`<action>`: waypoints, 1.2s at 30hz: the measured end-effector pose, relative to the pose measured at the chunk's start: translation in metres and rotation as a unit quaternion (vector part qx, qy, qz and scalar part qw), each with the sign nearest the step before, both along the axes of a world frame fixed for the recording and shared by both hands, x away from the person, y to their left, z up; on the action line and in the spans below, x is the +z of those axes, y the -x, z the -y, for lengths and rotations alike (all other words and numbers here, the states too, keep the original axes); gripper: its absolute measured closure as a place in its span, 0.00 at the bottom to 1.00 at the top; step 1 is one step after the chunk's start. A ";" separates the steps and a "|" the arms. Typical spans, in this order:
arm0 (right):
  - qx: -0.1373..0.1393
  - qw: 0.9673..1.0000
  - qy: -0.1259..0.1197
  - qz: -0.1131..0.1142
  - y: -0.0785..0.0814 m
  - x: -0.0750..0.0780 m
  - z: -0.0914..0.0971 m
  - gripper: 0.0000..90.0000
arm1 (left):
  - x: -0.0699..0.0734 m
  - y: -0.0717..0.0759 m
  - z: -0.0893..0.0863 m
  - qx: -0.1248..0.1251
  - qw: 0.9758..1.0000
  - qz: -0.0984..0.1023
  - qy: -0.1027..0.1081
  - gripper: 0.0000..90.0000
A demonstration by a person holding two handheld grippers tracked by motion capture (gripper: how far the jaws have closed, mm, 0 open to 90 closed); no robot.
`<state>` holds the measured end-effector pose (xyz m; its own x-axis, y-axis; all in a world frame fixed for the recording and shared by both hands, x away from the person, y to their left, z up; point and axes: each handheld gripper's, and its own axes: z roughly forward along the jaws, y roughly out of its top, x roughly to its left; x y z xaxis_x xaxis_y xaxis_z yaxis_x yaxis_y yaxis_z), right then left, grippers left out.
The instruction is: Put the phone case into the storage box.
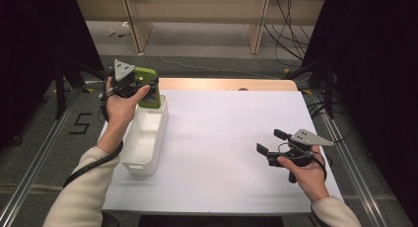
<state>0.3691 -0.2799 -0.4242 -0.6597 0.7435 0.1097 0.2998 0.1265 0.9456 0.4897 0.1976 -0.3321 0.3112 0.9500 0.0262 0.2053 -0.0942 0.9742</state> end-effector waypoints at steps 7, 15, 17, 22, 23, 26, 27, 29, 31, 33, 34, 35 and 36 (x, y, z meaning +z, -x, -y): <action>0.000 1.000 0.000 -0.001 0.000 0.000 0.000 0.12 | 0.000 -0.004 0.001 0.000 1.000 -0.001 0.000 0.18; 0.000 1.000 0.000 -0.001 0.000 0.000 0.001 0.12 | 0.000 -0.008 0.001 0.002 1.000 -0.005 0.001 0.18; 0.000 1.000 -0.001 0.000 0.000 0.000 0.000 0.12 | -0.001 -0.009 0.002 0.002 1.000 -0.005 0.000 0.18; -0.001 1.000 -0.001 0.000 0.000 0.000 0.000 0.12 | -0.002 -0.011 0.002 0.001 1.000 -0.008 0.001 0.18; -0.001 1.000 -0.001 0.000 0.000 0.000 0.000 0.12 | -0.002 -0.011 0.002 0.002 1.000 -0.008 0.001 0.18; -0.001 1.000 -0.001 0.000 0.000 0.000 0.001 0.12 | -0.002 -0.012 0.002 0.002 1.000 -0.008 0.000 0.18; -0.001 1.000 -0.001 0.000 0.000 0.000 0.001 0.12 | -0.002 -0.013 0.002 0.002 1.000 -0.008 0.001 0.18; -0.001 1.000 -0.001 0.000 0.000 0.000 0.001 0.12 | -0.002 -0.014 0.003 0.001 1.000 -0.008 0.000 0.18; -0.001 1.000 -0.001 0.000 0.000 0.000 0.001 0.12 | -0.002 -0.014 0.003 0.001 1.000 -0.009 0.000 0.18; -0.001 1.000 -0.002 -0.001 0.000 0.000 0.001 0.12 | -0.002 -0.015 0.003 0.001 1.000 -0.010 0.001 0.18; -0.001 1.000 -0.002 -0.001 0.000 0.000 0.001 0.12 | -0.002 -0.016 0.003 0.002 1.000 -0.010 0.000 0.18; -0.001 1.000 -0.002 -0.001 0.000 0.000 0.001 0.12 | -0.002 -0.016 0.003 0.002 1.000 -0.010 0.000 0.18; -0.001 1.000 -0.002 -0.001 0.000 0.000 0.001 0.12 | -0.003 -0.017 0.003 0.002 1.000 -0.010 0.001 0.18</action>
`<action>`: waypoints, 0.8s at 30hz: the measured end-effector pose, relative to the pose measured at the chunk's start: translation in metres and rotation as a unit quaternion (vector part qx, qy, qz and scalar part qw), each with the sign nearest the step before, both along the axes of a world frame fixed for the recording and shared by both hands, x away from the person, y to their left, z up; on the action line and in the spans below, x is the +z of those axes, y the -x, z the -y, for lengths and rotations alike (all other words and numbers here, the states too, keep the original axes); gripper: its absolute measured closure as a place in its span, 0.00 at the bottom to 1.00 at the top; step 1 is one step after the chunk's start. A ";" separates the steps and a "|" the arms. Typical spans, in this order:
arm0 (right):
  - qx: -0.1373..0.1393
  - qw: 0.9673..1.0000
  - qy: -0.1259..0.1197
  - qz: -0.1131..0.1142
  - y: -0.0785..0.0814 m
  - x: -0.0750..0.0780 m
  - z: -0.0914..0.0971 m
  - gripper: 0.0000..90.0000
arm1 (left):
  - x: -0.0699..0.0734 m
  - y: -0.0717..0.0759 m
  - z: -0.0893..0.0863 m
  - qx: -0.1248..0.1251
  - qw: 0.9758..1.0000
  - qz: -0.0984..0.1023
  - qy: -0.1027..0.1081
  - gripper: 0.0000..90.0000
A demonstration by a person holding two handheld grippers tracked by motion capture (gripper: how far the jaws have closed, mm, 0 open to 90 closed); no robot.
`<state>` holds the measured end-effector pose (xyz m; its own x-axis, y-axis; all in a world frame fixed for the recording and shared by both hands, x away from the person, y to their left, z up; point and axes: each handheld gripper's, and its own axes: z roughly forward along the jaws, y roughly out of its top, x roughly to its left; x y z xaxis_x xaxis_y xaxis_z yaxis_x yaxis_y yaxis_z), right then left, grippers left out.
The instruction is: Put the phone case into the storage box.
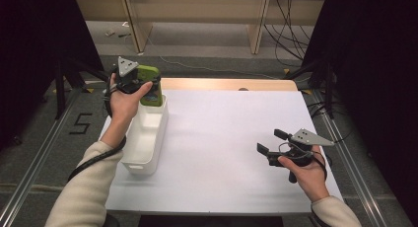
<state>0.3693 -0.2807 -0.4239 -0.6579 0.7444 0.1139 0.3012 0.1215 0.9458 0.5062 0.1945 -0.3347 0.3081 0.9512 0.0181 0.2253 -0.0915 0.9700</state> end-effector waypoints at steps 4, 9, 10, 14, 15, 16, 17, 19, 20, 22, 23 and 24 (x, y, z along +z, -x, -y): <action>-0.001 1.000 0.000 0.001 0.000 0.000 0.000 0.12 | 0.000 -0.002 0.000 0.001 1.000 -0.002 -0.001 0.18; 0.000 1.000 0.000 0.001 0.000 0.000 0.000 0.12 | -0.001 -0.004 0.000 0.000 1.000 -0.003 -0.002 0.18; 0.000 1.000 0.001 0.000 0.000 0.000 0.000 0.12 | -0.001 -0.004 0.000 0.000 1.000 -0.003 0.000 0.18; 0.000 1.000 0.000 0.001 0.000 0.000 0.000 0.12 | -0.002 -0.005 0.000 -0.001 1.000 -0.004 -0.001 0.18; 0.000 1.000 0.000 0.001 0.000 0.000 0.000 0.12 | -0.002 -0.006 0.000 0.000 1.000 -0.004 -0.001 0.18; 0.000 1.000 0.000 0.001 0.000 0.000 0.000 0.12 | -0.003 -0.006 -0.001 0.001 1.000 -0.005 0.000 0.18; 0.000 1.000 0.000 0.001 0.000 0.000 0.000 0.12 | -0.003 -0.006 -0.001 0.001 1.000 -0.006 0.000 0.18; 0.000 1.000 0.000 0.001 0.000 0.000 0.000 0.12 | -0.003 -0.007 -0.001 0.001 1.000 -0.006 0.000 0.18; 0.001 1.000 0.000 0.001 0.000 0.000 0.000 0.12 | -0.003 -0.007 -0.001 0.001 1.000 -0.007 0.000 0.18; 0.000 1.000 0.000 0.001 0.000 0.000 0.000 0.12 | -0.004 -0.008 -0.001 0.002 1.000 -0.007 0.001 0.18; 0.000 1.000 0.000 0.001 0.000 0.000 0.000 0.12 | -0.004 -0.008 -0.001 0.002 1.000 -0.008 0.000 0.18; 0.000 1.000 0.000 0.001 0.000 0.000 0.000 0.12 | -0.004 -0.008 -0.001 0.002 1.000 -0.008 0.000 0.18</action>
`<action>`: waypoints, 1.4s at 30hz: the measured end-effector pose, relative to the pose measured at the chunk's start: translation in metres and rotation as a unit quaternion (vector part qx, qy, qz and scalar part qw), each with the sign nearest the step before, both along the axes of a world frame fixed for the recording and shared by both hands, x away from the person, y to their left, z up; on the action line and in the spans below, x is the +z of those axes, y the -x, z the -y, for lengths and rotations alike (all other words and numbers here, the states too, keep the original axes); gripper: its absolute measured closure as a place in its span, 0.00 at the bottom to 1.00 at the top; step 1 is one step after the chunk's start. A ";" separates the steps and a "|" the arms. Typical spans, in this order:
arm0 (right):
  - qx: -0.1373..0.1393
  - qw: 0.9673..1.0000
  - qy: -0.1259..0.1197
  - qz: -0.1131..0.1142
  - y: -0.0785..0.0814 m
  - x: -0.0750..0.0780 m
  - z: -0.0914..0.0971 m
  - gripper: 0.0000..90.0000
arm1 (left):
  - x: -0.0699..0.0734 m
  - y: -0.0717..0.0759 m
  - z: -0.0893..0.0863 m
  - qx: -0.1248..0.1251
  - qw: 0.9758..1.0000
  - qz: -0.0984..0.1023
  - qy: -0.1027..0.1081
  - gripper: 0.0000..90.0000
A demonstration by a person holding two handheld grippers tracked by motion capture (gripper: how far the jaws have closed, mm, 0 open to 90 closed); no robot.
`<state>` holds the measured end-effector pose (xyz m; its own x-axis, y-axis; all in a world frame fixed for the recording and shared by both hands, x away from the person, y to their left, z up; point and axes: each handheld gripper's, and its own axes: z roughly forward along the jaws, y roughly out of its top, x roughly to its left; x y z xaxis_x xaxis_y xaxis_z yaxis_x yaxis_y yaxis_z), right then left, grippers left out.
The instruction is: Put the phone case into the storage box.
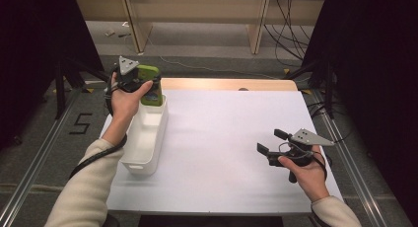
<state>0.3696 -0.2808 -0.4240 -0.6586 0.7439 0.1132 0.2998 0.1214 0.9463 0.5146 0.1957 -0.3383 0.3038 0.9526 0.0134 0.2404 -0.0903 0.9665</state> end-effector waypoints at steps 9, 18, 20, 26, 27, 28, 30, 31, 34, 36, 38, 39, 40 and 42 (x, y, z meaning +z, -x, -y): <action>-0.001 1.000 0.000 0.000 0.000 0.000 0.000 0.12 | -0.003 -0.004 0.000 0.001 1.000 -0.004 0.000 0.18; 0.000 1.000 0.001 0.001 0.000 0.000 0.000 0.12 | -0.004 -0.007 0.000 0.004 1.000 -0.008 0.000 0.18; 0.000 1.000 0.000 0.000 0.000 0.000 0.000 0.12 | -0.004 -0.008 0.000 0.004 1.000 -0.007 0.001 0.18; 0.000 1.000 0.000 0.000 0.000 0.000 0.000 0.12 | -0.006 -0.010 -0.001 0.004 1.000 -0.011 0.004 0.18; 0.000 1.000 0.000 -0.001 0.000 0.000 0.000 0.12 | -0.006 -0.010 -0.001 0.005 1.000 -0.012 0.007 0.18; 0.000 1.000 0.000 0.000 0.000 0.000 0.000 0.12 | -0.006 -0.010 -0.001 0.005 1.000 -0.012 0.006 0.18; -0.001 1.000 -0.001 0.000 0.000 0.000 0.000 0.12 | -0.007 -0.011 -0.002 0.007 1.000 -0.013 0.004 0.18; 0.000 1.000 0.000 0.000 0.000 0.000 0.001 0.12 | -0.007 -0.011 -0.002 0.008 1.000 -0.013 0.006 0.18; 0.000 1.000 -0.001 -0.001 0.000 0.000 0.000 0.12 | -0.008 -0.012 -0.003 0.009 1.000 -0.014 0.005 0.18; 0.000 1.000 0.000 0.000 0.000 0.000 0.000 0.12 | -0.008 -0.013 -0.003 0.010 1.000 -0.015 0.004 0.18; 0.000 1.000 0.000 -0.001 0.000 0.000 0.000 0.12 | -0.009 -0.013 -0.004 0.011 1.000 -0.016 0.003 0.18; 0.000 1.000 0.000 -0.001 0.000 0.000 0.000 0.12 | -0.009 -0.014 -0.004 0.012 1.000 -0.016 0.004 0.18; 0.000 1.000 0.000 -0.001 0.000 0.000 0.000 0.12 | -0.010 -0.014 -0.004 0.012 1.000 -0.017 0.003 0.18; 0.000 1.000 0.000 -0.001 0.000 0.000 0.000 0.12 | -0.010 -0.015 -0.003 0.011 1.000 -0.017 0.002 0.18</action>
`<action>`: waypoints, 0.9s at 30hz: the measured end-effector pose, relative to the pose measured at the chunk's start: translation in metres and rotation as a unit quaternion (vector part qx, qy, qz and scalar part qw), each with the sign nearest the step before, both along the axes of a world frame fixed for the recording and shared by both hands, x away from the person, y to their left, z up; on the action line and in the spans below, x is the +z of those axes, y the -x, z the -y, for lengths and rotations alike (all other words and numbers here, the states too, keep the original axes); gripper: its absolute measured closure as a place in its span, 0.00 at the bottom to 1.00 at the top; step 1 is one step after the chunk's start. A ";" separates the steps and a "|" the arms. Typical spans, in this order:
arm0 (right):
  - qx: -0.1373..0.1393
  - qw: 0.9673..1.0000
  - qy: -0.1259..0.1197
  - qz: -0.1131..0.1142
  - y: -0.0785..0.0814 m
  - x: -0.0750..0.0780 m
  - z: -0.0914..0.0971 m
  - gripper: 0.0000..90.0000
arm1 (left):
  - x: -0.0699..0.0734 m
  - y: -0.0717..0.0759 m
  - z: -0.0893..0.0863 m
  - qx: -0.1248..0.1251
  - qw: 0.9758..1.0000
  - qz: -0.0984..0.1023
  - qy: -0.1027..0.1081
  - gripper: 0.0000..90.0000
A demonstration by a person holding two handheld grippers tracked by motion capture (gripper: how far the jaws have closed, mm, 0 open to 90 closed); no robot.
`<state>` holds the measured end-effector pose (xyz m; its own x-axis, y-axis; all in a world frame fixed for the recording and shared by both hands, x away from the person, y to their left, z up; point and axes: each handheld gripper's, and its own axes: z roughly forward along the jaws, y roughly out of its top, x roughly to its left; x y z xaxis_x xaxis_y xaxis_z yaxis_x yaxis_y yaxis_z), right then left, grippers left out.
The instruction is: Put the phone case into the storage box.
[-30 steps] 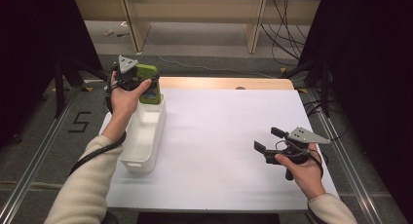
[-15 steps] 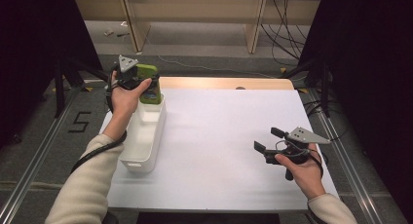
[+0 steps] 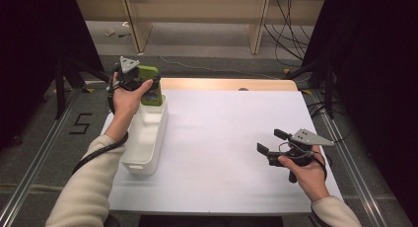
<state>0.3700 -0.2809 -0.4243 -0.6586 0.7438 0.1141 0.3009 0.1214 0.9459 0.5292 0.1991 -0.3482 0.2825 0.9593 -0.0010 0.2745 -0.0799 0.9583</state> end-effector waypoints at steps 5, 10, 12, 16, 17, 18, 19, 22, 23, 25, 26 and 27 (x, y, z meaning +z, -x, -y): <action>0.000 1.000 0.000 0.000 0.000 0.000 0.000 0.12 | 0.000 -0.002 0.001 0.000 1.000 -0.002 -0.003 0.18; 0.000 1.000 -0.001 0.000 0.000 0.000 0.000 0.12 | 0.000 -0.003 0.002 -0.001 1.000 -0.003 -0.003 0.18; 0.000 1.000 0.000 0.000 0.000 0.000 0.000 0.12 | -0.001 -0.004 0.003 0.000 1.000 -0.003 -0.004 0.18; 0.000 1.000 0.000 0.000 0.000 0.000 0.000 0.12 | -0.003 -0.005 0.004 0.003 1.000 -0.013 0.006 0.18; 0.000 1.000 -0.001 0.000 0.000 0.000 0.000 0.12 | -0.003 -0.005 0.004 0.003 1.000 -0.013 0.006 0.18; 0.000 1.000 0.000 0.000 0.000 0.000 0.000 0.12 | -0.003 -0.006 0.004 0.004 1.000 -0.013 0.007 0.18; 0.000 1.000 -0.001 -0.001 0.000 0.000 0.000 0.12 | -0.004 -0.006 0.004 0.004 1.000 -0.013 0.007 0.18; 0.000 1.000 0.000 -0.001 0.000 0.000 0.000 0.12 | -0.004 -0.007 0.004 0.005 1.000 -0.015 0.005 0.18; 0.000 1.000 0.000 -0.001 0.000 0.000 0.000 0.12 | -0.004 -0.007 0.004 0.006 1.000 -0.015 0.004 0.18; 0.001 1.000 0.000 0.000 0.000 0.000 0.000 0.12 | -0.005 -0.008 0.003 0.007 1.000 -0.016 0.007 0.18; 0.001 1.000 0.000 0.000 0.000 0.000 0.000 0.12 | -0.005 -0.008 0.003 0.008 1.000 -0.017 0.008 0.18; 0.001 1.000 0.000 0.000 0.000 0.000 0.000 0.12 | -0.005 -0.008 0.003 0.008 1.000 -0.017 0.006 0.18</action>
